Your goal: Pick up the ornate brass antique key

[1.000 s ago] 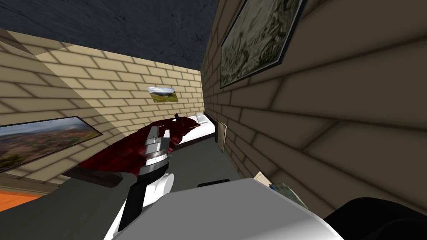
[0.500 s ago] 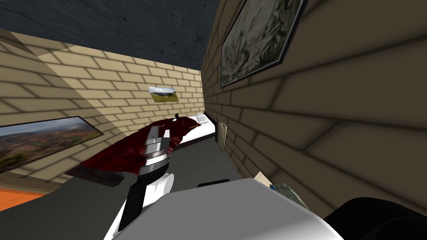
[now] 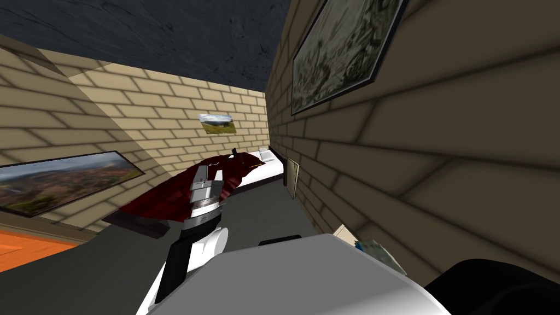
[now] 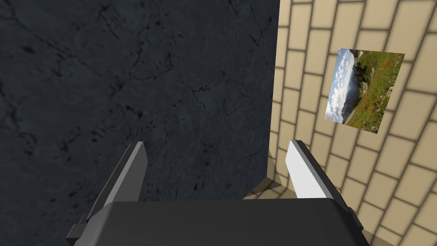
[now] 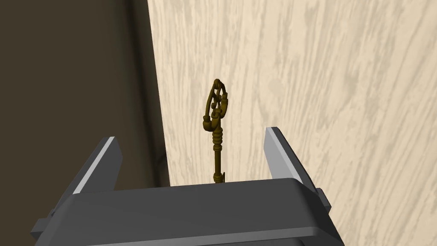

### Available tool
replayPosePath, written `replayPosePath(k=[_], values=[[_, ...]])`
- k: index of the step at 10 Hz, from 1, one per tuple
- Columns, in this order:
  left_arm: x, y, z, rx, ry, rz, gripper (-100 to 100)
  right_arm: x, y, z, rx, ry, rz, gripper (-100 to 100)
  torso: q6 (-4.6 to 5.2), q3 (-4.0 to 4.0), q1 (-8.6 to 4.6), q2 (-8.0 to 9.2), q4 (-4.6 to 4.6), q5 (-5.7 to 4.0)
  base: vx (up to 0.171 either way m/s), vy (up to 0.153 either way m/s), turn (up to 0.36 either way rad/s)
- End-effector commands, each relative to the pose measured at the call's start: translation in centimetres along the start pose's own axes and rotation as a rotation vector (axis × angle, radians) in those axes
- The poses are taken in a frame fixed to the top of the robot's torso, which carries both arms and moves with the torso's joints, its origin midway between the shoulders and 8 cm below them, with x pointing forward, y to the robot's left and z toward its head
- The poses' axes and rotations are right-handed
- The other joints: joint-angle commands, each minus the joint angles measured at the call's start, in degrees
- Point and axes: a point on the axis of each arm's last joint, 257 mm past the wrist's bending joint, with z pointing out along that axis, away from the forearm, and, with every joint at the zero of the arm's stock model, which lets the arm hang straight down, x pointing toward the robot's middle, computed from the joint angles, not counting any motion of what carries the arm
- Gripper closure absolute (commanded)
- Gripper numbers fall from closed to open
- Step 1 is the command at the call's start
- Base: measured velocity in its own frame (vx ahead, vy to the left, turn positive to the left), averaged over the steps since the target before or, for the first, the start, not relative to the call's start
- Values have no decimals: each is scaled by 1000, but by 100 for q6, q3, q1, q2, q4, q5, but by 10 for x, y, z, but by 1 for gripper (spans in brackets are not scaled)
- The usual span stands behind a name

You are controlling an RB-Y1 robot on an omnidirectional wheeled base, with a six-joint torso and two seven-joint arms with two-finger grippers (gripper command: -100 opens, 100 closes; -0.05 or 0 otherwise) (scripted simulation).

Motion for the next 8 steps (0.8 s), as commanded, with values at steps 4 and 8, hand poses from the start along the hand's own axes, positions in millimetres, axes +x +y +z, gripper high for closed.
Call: replayPosePath(k=[4,8], values=[[0,0,0,0,0,0,0,20,-18,-9,11,27,33,-100,-2,-2,0,-3,-1,0,-39,27,55],[0,0,0,0,0,0,0,18,-23,-17,-29,-11,89,-100,0,18,-4,32,7,-2,-128,21,136]])
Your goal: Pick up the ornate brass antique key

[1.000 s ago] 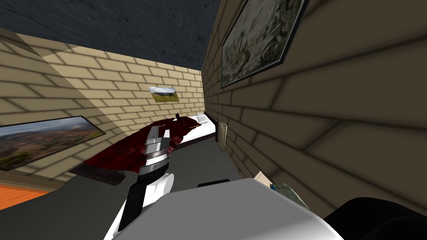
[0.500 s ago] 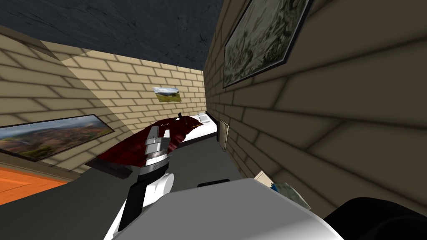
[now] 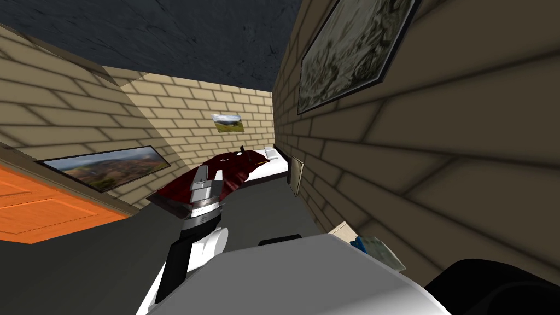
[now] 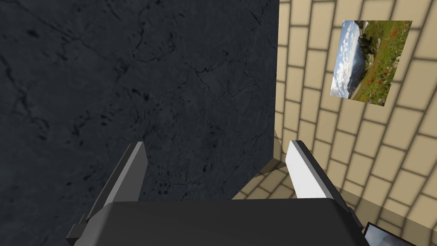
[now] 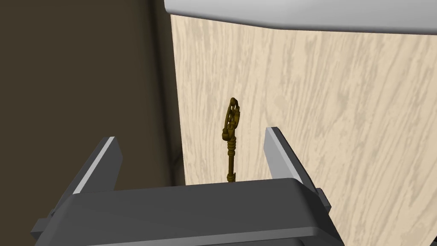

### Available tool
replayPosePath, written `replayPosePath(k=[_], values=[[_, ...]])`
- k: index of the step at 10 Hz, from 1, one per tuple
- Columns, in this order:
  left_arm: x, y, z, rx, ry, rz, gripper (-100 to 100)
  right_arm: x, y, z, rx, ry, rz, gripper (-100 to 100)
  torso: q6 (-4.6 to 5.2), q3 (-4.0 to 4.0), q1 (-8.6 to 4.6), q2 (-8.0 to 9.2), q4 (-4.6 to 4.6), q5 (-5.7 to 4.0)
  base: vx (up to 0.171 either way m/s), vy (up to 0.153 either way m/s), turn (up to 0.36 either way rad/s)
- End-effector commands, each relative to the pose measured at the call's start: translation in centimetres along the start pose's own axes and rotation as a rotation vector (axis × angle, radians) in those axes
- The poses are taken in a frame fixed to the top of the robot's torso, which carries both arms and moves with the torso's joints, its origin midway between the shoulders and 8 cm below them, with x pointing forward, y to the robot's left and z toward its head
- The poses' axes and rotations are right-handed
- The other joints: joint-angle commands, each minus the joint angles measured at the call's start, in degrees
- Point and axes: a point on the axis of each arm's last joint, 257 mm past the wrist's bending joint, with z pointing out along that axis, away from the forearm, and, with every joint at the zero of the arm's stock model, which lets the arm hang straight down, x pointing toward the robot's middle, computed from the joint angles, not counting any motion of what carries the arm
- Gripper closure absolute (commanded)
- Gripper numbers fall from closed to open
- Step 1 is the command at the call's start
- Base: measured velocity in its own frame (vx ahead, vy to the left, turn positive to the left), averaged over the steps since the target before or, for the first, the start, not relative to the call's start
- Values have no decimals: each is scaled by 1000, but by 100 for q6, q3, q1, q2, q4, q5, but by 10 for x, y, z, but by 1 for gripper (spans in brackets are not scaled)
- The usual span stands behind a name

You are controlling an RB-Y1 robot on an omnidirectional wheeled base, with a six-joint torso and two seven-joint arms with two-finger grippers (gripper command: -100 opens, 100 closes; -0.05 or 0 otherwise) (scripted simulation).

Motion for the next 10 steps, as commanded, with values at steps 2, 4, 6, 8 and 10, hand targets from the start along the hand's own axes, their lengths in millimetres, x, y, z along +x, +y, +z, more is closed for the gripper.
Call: replayPosePath(k=[2,4,6,8,10], values=[[0,0,0,0,0,0,0,-19,10,2,-39,-48,41,-100,0,-4,-7,-9,-1,-2,-114,-17,86],[0,0,0,0,0,0,0,-25,13,3,-49,-62,52,-100,1,-9,-17,-17,-3,-5,-70,-20,41],[0,0,0,0,0,0,0,-58,36,10,-101,-130,102,-100,-1,-21,-13,-37,-7,-4,-75,-28,91],[0,0,0,0,0,0,0,-61,37,10,-103,-136,100,-100,1,-14,-23,-25,-5,-7,-63,-31,20],[0,0,0,0,0,0,0,-89,57,14,-142,-188,124,-100,0,-19,-21,-34,-7,-6,-72,-50,63]])
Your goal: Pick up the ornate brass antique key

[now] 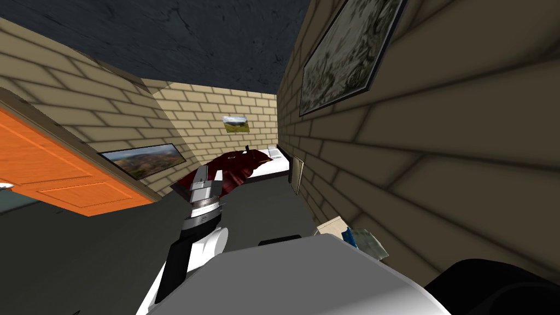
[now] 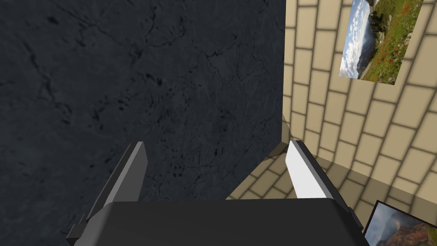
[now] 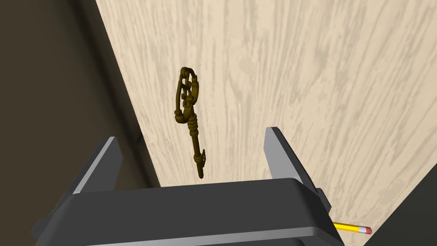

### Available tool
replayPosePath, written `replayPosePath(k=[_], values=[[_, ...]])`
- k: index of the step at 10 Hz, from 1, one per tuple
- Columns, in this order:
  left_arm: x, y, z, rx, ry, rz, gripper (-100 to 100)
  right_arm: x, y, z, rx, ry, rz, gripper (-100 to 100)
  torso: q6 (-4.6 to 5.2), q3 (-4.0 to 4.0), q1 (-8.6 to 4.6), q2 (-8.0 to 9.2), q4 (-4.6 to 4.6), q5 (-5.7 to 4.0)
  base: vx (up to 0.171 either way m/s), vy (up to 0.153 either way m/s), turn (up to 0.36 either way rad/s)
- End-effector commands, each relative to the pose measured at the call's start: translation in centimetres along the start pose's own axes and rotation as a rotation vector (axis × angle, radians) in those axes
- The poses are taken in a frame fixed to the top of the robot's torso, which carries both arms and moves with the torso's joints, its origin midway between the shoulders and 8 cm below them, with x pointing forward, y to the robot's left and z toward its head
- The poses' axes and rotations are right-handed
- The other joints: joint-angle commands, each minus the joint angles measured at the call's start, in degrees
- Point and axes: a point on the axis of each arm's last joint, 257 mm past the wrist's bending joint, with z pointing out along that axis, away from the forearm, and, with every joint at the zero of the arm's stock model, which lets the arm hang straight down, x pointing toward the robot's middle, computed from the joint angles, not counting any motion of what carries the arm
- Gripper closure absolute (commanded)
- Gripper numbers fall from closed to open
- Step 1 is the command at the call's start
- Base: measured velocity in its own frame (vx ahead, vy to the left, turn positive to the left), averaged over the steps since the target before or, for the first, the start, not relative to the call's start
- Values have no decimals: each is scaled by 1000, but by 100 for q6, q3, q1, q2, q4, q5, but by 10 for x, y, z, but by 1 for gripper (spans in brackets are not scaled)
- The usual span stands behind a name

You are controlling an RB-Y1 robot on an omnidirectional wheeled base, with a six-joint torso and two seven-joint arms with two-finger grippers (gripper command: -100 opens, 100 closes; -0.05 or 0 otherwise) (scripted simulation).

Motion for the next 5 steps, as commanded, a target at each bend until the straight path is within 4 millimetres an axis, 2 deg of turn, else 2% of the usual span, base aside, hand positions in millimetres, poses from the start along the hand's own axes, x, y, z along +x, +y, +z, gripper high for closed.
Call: replayPosePath(k=[1,2,3,4,5], values=[[0,0,0,0,0,0,0,-19,7,9,-15,-37,3,-100,0,0,0,0,0,0,-58,-47,10],[0,0,0,0,0,0,0,-32,20,15,-40,-61,-7,-100,-1,-3,3,-7,-1,-2,-70,-98,34],[0,0,0,0,0,0,0,-22,19,13,-27,-46,3,-100,0,-2,-13,-4,-1,-3,-36,-57,18],[0,0,0,0,0,0,0,-23,21,14,-30,-49,-2,0,1,-7,-2,-13,-2,-2,-6,-9,-1],[0,0,0,0,0,0,0,-29,32,23,-27,-47,6,-100,1,-12,13,-22,-5,2,-34,-44,62]])
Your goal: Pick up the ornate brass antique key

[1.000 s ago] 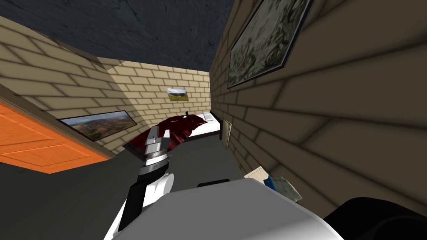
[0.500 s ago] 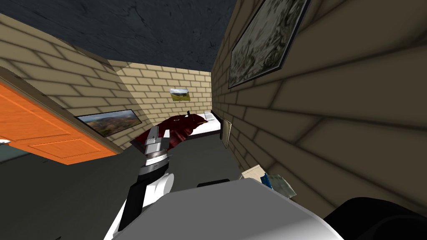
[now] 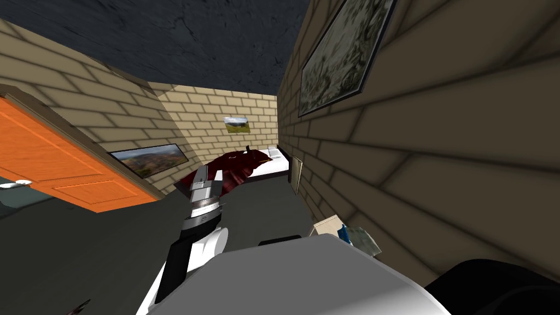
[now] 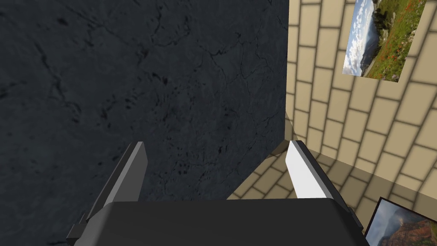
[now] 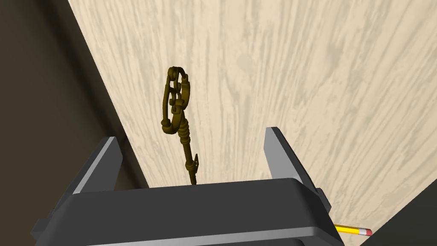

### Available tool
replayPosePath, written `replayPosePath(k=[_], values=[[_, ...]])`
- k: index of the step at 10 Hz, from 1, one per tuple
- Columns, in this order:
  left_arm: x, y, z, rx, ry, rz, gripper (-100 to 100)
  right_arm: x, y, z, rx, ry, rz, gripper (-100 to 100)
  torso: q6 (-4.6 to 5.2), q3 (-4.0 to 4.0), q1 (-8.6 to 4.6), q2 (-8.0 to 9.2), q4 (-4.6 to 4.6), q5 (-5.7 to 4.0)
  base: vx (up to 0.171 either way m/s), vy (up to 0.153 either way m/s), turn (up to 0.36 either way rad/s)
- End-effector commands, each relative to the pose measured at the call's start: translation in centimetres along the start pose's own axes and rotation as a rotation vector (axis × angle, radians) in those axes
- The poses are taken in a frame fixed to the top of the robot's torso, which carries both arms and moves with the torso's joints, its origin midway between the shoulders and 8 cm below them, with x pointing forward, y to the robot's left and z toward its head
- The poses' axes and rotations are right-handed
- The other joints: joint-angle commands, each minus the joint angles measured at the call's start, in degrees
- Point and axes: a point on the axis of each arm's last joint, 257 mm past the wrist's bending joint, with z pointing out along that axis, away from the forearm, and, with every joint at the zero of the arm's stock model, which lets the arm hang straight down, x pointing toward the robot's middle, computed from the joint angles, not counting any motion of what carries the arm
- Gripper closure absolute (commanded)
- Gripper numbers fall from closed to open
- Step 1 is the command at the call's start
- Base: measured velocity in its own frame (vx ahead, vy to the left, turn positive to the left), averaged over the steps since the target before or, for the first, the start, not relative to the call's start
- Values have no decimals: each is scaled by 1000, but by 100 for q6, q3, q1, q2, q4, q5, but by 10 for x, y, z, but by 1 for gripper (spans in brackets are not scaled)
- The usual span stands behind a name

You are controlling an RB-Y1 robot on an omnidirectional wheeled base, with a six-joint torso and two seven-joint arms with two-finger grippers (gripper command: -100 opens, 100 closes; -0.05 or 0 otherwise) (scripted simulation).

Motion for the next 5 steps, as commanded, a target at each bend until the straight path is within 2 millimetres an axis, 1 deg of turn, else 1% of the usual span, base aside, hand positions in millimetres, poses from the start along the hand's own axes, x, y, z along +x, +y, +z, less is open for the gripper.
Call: replayPosePath(k=[1,2,3,4,5], values=[[0,0,0,0,0,0,0,-1,4,6,6,3,6,-100,0,0,0,0,0,0,-38,-57,43],[0,0,0,0,0,0,0,-5,11,11,8,4,10,-100,1,1,-5,1,0,-1,-35,-52,38],[0,0,0,0,0,0,0,-3,8,8,6,3,11,-100,1,1,-5,1,0,-2,-16,-23,12],[0,0,0,0,0,0,0,-3,9,9,7,3,9,100,2,-2,4,-4,-1,1,0,0,0],[0,0,0,0,0,0,0,-3,9,9,7,3,9,100,2,-5,12,-8,-2,3,0,0,0]])
